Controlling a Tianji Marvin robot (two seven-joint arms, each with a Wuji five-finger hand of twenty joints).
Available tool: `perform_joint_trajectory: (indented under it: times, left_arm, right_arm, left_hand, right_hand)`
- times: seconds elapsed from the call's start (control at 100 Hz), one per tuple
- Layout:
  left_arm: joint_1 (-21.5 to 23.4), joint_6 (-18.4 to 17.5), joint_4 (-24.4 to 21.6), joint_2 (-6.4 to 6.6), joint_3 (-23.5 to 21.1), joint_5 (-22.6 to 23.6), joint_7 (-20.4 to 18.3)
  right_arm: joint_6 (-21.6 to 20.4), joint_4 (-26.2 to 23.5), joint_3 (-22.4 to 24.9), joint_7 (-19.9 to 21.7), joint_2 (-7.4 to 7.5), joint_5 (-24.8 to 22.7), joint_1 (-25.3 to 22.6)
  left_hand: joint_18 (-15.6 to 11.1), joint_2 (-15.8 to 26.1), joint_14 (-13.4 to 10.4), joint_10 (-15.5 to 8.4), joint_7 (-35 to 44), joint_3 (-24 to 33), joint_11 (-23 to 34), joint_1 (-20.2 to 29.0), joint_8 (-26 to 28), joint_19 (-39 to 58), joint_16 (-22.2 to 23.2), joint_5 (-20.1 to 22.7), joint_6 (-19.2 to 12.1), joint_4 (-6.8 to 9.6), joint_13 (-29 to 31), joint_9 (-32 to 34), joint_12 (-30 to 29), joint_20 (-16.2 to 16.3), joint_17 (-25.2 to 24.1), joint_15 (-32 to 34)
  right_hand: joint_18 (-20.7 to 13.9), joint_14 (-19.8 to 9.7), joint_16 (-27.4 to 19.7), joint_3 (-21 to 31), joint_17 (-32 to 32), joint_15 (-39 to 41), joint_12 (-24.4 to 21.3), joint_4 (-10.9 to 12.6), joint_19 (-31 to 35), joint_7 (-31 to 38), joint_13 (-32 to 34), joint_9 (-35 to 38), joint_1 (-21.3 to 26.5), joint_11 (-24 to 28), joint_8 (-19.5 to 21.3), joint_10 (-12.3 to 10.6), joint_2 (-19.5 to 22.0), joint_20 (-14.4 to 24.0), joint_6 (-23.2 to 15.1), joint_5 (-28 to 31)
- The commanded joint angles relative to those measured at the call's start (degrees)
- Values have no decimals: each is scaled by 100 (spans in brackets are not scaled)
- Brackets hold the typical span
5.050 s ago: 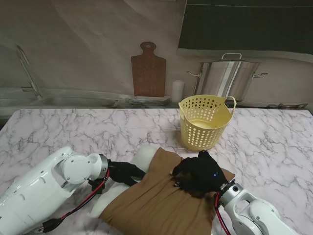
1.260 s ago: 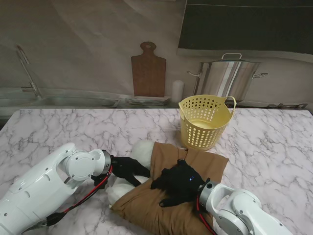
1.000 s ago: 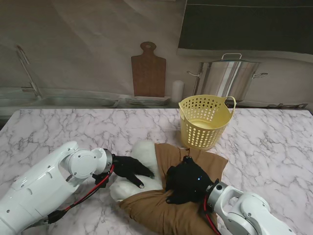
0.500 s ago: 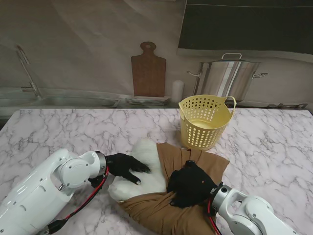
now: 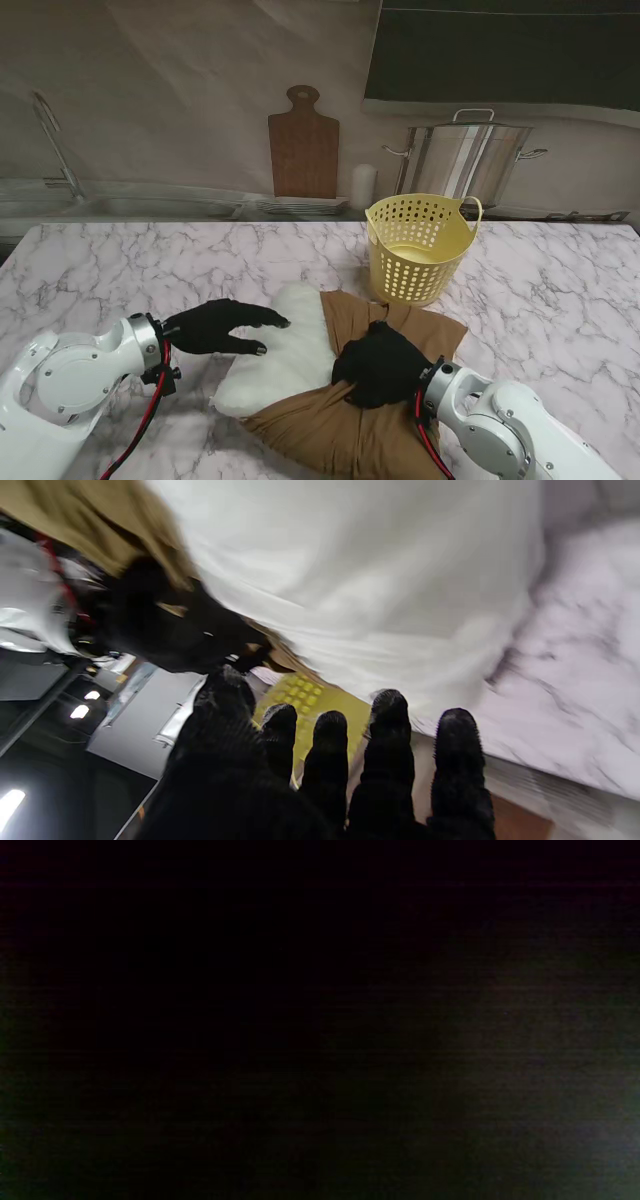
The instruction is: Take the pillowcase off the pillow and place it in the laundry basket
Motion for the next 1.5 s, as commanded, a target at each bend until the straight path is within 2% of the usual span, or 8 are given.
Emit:
perform_joint_trajectory:
  times: [0.0,0.1,0.22,0.51,0.85,1.02,1.24,1.49]
  left_arm:
    - [48,-62,-133,94,-48,482,-127]
    - [105,-43,-149,103,-106,314,-188]
    - [-5,-11,-72,141,23,191,-371]
    - [-780,335,531,154,996,242,-490]
    - [-1777,811,1393,218,2370,259,-818]
    - [-2103,1087,1607,324,2836,452,-1244]
    - [-2071,1218,1560,416,2825,818,-1610]
    - [-1990,1276,1551,465,2716,981,-1849]
  right_arm:
    - [59,193,-34,53,-8,-5,20]
    - [80,235,-55,63,-11,34,77]
    - [95,259,-80,84,-12,61,127]
    - [64,253,-119,5,-21,67,132]
    - [6,211,-41,-201,-36,-11,-27]
    - [-13,26,216,26,-2,-138,-293]
    - [207,-389,759,685,32,-63,-783]
    - [839,-831,1231,1170,34,-501,-1310]
  left_hand:
    - [109,53,109,93,-101,-26,-113,-121,-87,-880,-133,-135,-47,114,-99,-246,-108,-119,-113,-65]
    - [166,-116,265,450,-182,-39,-271,-869,-79,-1125,-207,-342,108,100,-330,-638,-218,-203,-173,-134]
    - [153,-412,306,617,-303,-36,-414,-1360,-103,-1264,-258,-629,201,95,-475,-994,-315,-206,-186,-169]
    - [-147,-874,68,287,-694,88,-373,-680,-417,-1026,-244,-1394,-59,180,-404,-1259,-312,35,-21,-103]
    - [-308,-1073,-109,12,5,119,59,-507,6,-587,-116,-559,-245,203,26,-267,82,106,112,36]
    - [-321,-1030,-117,-13,135,119,34,-472,201,-592,-120,-404,-263,213,-9,-269,119,71,76,2]
    - [-367,-987,-132,-34,161,100,-5,-491,494,-586,-124,-399,-238,219,-43,-327,143,38,66,-26]
    - [-376,-960,-129,-44,60,82,-27,-548,502,-620,-134,-451,-237,213,-70,-382,125,22,47,-42]
  right_hand:
    - [-5,-256,-132,813,-22,-206,-24,220,13,94,101,82,946,-379,-88,-265,217,-60,-146,-32]
    - [-11,-253,-134,767,-20,-217,-29,206,12,45,107,98,989,-430,-108,-263,296,-63,-141,-31]
    - [-13,-253,-139,730,-22,-235,-56,207,10,-1,109,108,1006,-490,-132,-264,334,-66,-141,-36]
    - [-18,-247,-157,714,-8,-284,-85,217,4,-31,120,149,1057,-554,-139,-272,407,-70,-138,-3]
    - [-57,-298,-165,788,61,-288,-78,91,10,20,279,381,1787,-626,90,-359,637,-72,5,409]
    - [-72,-329,113,1037,153,-240,-143,18,41,142,615,960,1902,-644,209,-518,579,-80,161,1241]
    - [-61,-303,627,904,554,3,216,77,557,-428,1295,1731,1635,-517,-361,-490,451,204,527,1163]
    - [-65,-255,638,647,789,309,459,147,926,-458,1479,1843,1507,-232,-837,-451,625,513,689,835]
